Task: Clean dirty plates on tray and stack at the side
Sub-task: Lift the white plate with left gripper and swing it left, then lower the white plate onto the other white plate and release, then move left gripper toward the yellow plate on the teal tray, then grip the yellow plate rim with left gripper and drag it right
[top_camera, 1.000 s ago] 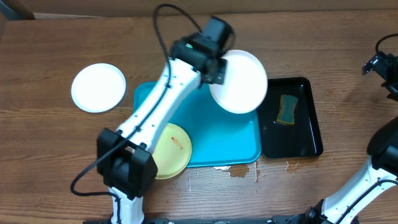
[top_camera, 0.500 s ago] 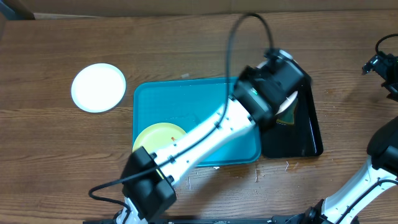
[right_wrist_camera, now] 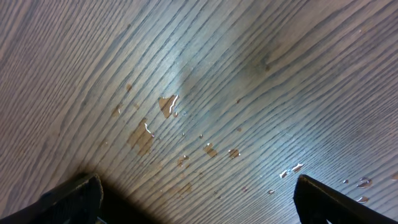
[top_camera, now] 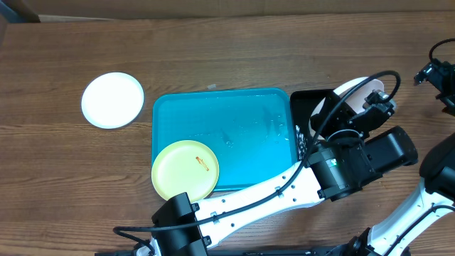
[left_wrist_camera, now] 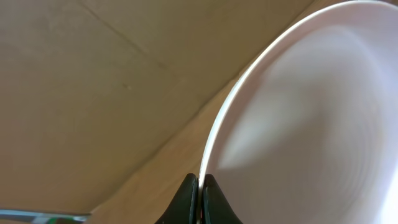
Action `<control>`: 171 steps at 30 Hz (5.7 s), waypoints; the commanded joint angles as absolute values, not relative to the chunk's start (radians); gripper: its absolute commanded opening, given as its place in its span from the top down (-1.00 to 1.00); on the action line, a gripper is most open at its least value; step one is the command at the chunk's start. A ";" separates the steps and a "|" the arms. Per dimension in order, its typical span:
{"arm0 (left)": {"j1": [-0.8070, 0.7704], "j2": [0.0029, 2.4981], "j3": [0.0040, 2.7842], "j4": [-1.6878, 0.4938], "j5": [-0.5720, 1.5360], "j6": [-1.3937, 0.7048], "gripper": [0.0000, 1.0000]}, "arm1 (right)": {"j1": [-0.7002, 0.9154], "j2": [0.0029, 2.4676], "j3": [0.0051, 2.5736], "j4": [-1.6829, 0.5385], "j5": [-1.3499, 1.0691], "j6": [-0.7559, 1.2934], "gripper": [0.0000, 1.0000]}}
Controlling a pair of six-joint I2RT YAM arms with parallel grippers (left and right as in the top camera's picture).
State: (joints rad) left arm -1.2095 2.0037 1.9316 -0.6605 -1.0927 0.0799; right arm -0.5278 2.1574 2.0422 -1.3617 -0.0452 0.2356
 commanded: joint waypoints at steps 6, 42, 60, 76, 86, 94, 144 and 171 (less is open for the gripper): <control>-1.196 2.001 1.959 -0.636 -1.149 0.109 0.92 | -0.529 2.136 2.059 -1.358 -0.046 0.240 -1.00; 0.007 2.001 1.957 -1.209 -0.162 -0.551 0.92 | -0.529 2.136 2.059 -1.357 -0.046 0.240 -1.00; 0.379 2.003 1.833 -1.163 -0.159 -0.566 0.92 | -0.529 2.136 2.059 -1.357 -0.046 0.240 -1.00; 0.379 2.003 1.654 -0.941 -0.080 -0.482 -0.98 | -0.529 2.136 2.059 -1.357 -0.046 0.240 -1.00; 0.347 2.001 1.654 -1.236 0.328 -0.304 -0.96 | -0.529 2.136 2.059 -1.357 -0.046 0.240 -1.00; 0.262 1.953 1.654 -1.425 0.360 -0.163 -0.72 | -0.529 2.136 2.059 -1.357 -0.046 0.240 -1.00; -0.124 1.509 0.975 -1.280 0.011 -0.749 0.02 | -0.529 2.136 2.059 -1.357 -0.046 0.240 -1.00; -0.124 1.509 0.806 -1.120 0.073 -0.767 0.56 | -0.529 2.136 2.059 -1.357 -0.046 0.240 -1.00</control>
